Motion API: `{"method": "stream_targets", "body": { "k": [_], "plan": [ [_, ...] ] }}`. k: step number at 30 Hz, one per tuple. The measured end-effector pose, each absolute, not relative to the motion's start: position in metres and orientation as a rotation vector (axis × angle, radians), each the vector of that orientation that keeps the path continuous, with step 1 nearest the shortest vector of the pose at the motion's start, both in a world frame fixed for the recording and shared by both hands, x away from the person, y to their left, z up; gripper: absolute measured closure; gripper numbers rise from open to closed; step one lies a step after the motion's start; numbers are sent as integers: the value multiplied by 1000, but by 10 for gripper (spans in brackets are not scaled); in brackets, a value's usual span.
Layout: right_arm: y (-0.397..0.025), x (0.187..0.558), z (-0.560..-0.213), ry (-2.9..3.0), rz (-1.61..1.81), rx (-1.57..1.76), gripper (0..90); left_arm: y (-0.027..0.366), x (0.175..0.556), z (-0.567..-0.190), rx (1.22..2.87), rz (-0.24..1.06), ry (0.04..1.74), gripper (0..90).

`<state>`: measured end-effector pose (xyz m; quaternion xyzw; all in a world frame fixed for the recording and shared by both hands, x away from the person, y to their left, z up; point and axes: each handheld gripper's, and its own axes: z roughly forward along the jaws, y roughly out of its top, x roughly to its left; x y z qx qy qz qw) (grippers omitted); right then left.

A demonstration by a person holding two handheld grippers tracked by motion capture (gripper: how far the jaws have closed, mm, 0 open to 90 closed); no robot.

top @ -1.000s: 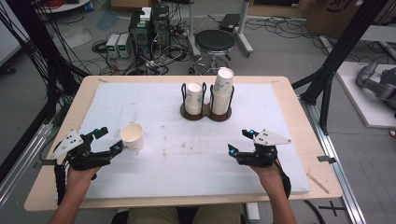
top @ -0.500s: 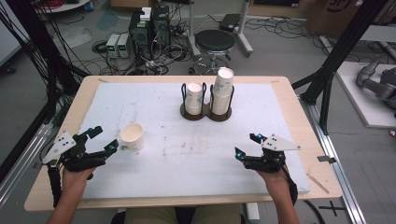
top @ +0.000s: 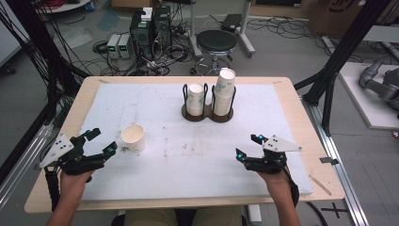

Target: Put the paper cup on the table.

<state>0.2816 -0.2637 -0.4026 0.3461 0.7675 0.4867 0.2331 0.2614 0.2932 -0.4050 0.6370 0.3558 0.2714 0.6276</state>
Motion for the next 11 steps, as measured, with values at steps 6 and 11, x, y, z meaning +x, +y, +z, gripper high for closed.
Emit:
{"method": "stream_targets", "body": {
  "k": [6, 11],
  "plan": [
    [-264, 282, -403, 2111, 1333, 949, 221, 292, 260, -404, 1455, 627, 812, 147],
    [-262, 283, -404, 2117, 1332, 945, 220, 293, 262, -405, 1457, 626, 814, 147]
  ]
}}
